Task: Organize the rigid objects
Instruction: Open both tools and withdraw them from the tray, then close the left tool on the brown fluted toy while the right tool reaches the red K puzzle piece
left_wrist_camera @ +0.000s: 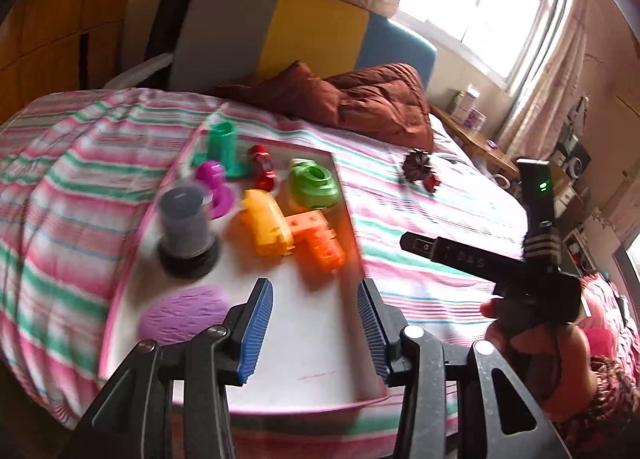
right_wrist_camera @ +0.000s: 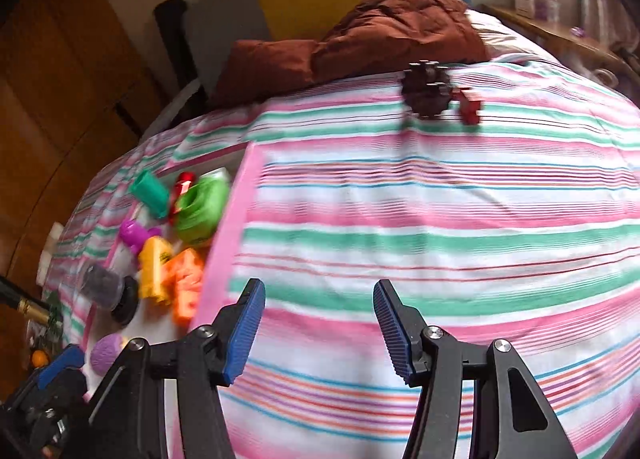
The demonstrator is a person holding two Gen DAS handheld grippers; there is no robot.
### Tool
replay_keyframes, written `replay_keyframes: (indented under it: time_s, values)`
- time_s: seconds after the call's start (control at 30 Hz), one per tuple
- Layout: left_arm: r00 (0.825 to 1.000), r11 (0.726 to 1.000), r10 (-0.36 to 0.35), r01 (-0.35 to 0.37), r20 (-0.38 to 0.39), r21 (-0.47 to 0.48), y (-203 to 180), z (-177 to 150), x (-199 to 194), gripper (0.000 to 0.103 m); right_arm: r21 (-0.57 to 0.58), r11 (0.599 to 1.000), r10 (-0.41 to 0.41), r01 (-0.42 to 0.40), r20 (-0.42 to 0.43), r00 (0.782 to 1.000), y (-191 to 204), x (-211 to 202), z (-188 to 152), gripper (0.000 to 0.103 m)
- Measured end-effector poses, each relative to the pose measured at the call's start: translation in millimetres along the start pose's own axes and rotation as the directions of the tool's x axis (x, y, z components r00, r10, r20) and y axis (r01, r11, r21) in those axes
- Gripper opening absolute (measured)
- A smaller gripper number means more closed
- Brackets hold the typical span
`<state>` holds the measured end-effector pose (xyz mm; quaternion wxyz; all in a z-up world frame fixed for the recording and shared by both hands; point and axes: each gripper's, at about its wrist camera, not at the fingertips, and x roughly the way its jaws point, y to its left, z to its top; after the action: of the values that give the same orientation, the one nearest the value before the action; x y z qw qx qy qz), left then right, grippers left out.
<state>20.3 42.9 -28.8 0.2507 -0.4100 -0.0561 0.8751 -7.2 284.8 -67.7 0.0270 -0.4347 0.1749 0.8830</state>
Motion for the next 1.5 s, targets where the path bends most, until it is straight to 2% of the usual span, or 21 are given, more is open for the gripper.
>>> replay_keyframes:
  time_s: [0.13, 0.33, 0.47, 0.7, 0.8, 0.93, 1.0, 1.2, 1.27, 1.33, 1.4, 1.47, 1.5]
  values:
    - [0.999, 0.999, -0.042, 0.043, -0.012, 0.022, -21, 10, 7, 0.044, 0.072, 0.997, -0.031, 0.03, 0.005, 1.0, -35, 1, 16, 0.058]
    - [0.996, 0.993, -0.086, 0.088, -0.03, 0.081, -56, 18, 17, 0.044, 0.088, 0.995, -0.049, 0.043, 0.064, 0.997, -71, 5, 60, 0.057]
    - [0.994, 0.988, -0.102, 0.106, -0.045, 0.11, -72, 22, 23, 0.044, 0.134, 0.984, -0.128, 0.114, 0.101, 0.987, -98, 16, 97, 0.056]
    - [0.994, 0.989, -0.069, 0.079, -0.084, 0.123, -78, 20, 33, 0.044, 0.128, 0.968, -0.225, 0.217, 0.046, 0.973, -129, 68, 151, 0.056]
    - [0.994, 0.992, -0.053, 0.064, -0.094, 0.113, -74, 20, 35, 0.044, 0.163, 0.953, -0.262, 0.257, 0.007, 0.965, -150, 83, 160, 0.053]
    - [0.993, 0.993, -0.051, 0.062, -0.104, 0.104, -72, 23, 41, 0.044, 0.297, 0.914, -0.302, 0.278, 0.036, 0.953, -186, 66, 155, 0.053]
    - [0.99, 0.992, -0.066, 0.078, -0.121, 0.099, -73, 24, 47, 0.044, 0.31, 0.916, -0.285, 0.254, 0.06, 0.957, -193, 57, 150, 0.053]
    - [0.983, 0.989, -0.092, 0.108, -0.156, 0.104, -84, 25, 59, 0.044, 0.123, 0.961, -0.261, 0.248, 0.106, 0.959, -172, 67, 163, 0.053]
    - [0.985, 0.988, -0.084, 0.102, -0.152, 0.116, -87, 24, 57, 0.044, 0.062, 0.96, -0.279, 0.274, 0.077, 0.957, -167, 81, 171, 0.053]
    - [0.986, 0.987, -0.074, 0.093, -0.151, 0.127, -88, 24, 56, 0.044, 0.026, 0.964, -0.267, 0.266, 0.047, 0.963, -166, 94, 175, 0.054]
    - [0.986, 0.988, -0.068, 0.088, -0.153, 0.128, -88, 25, 57, 0.044, -0.008, 0.958, -0.285, 0.286, 0.067, 0.956, -164, 99, 176, 0.053]
    - [0.985, 0.988, -0.067, 0.087, -0.162, 0.125, -89, 25, 59, 0.044, -0.053, 0.95, -0.304, 0.309, 0.076, 0.949, -160, 103, 176, 0.044]
    - [0.984, 0.988, -0.068, 0.09, -0.167, 0.124, -90, 26, 60, 0.044, -0.065, 0.948, -0.306, 0.311, 0.082, 0.949, -159, 102, 176, 0.044]
